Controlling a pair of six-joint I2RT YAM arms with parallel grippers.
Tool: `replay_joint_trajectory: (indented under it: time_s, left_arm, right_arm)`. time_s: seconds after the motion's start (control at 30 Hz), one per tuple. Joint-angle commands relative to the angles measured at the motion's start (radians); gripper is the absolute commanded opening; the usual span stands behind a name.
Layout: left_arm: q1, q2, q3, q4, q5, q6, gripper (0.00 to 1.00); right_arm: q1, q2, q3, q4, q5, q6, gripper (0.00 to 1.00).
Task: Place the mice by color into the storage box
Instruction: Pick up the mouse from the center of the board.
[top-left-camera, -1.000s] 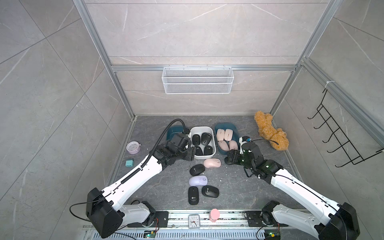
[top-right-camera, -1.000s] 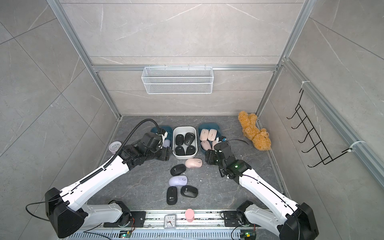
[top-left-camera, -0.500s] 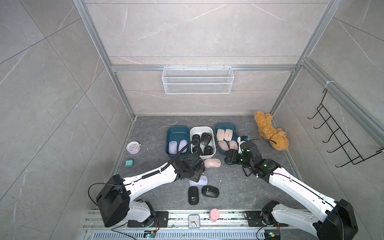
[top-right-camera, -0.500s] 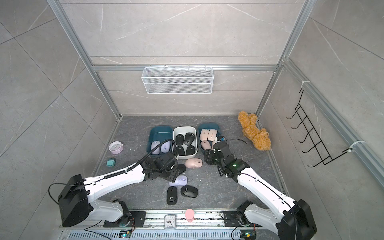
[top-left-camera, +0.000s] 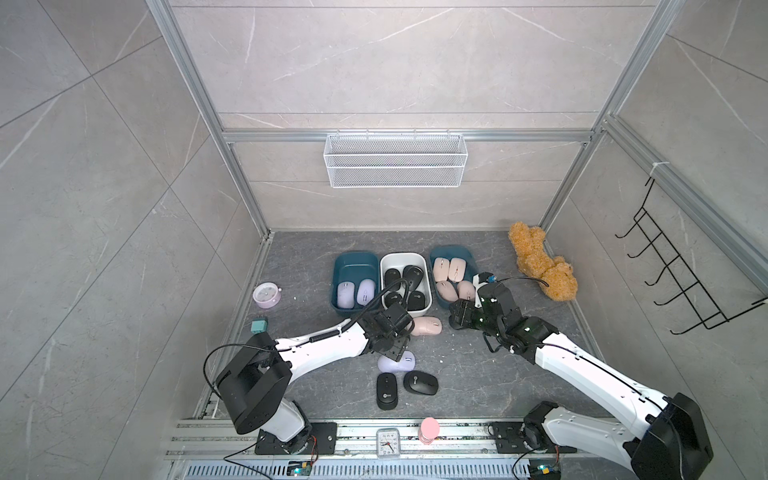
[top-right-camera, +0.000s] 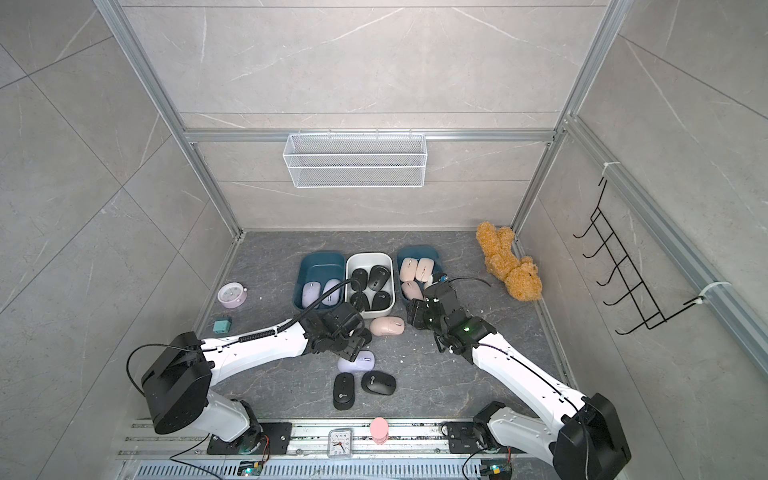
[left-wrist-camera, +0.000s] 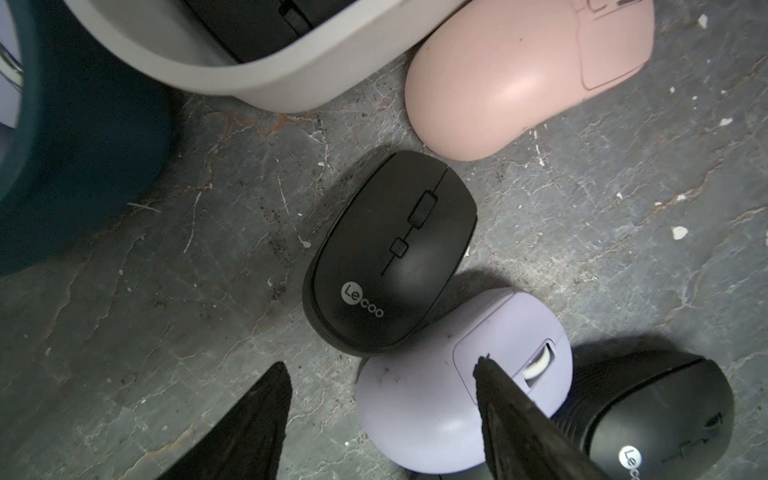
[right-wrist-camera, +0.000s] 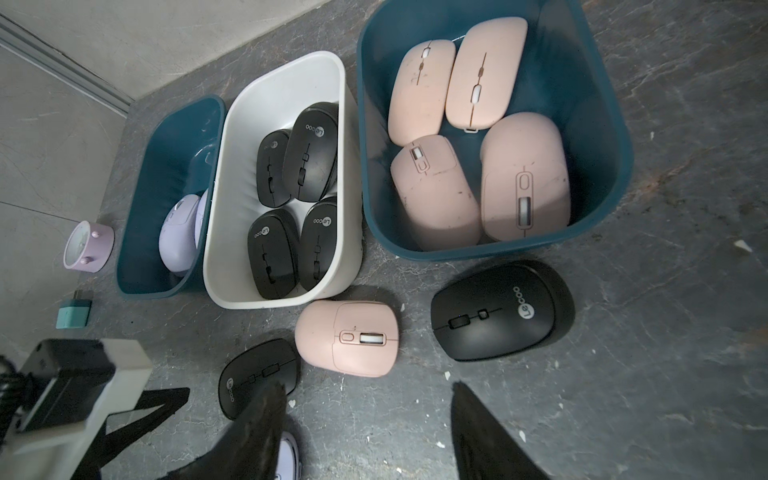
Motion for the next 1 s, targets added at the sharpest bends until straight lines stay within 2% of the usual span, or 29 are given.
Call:
replay_joint_trajectory:
  time_s: [0.0,0.43,0.97]
  left_arm:
    - [0.041,0.0,0.032,0.037,0.053,0.046,0.73]
    - [0.088,0.076,0.042,0.039,0.145,0.109,0.75]
    - [0.095,0.183,0.097,0.025,0.169,0.155,0.75]
  right_arm:
    - [0.006,-0.012,0.027,-0.009,0.001,0.002,0.65]
    - [0.006,-0.022,0.024,-0.016,0.006,-0.005,0.65]
    - [0.006,-0.023,0.015,-0.001,0.002,0.001,0.65]
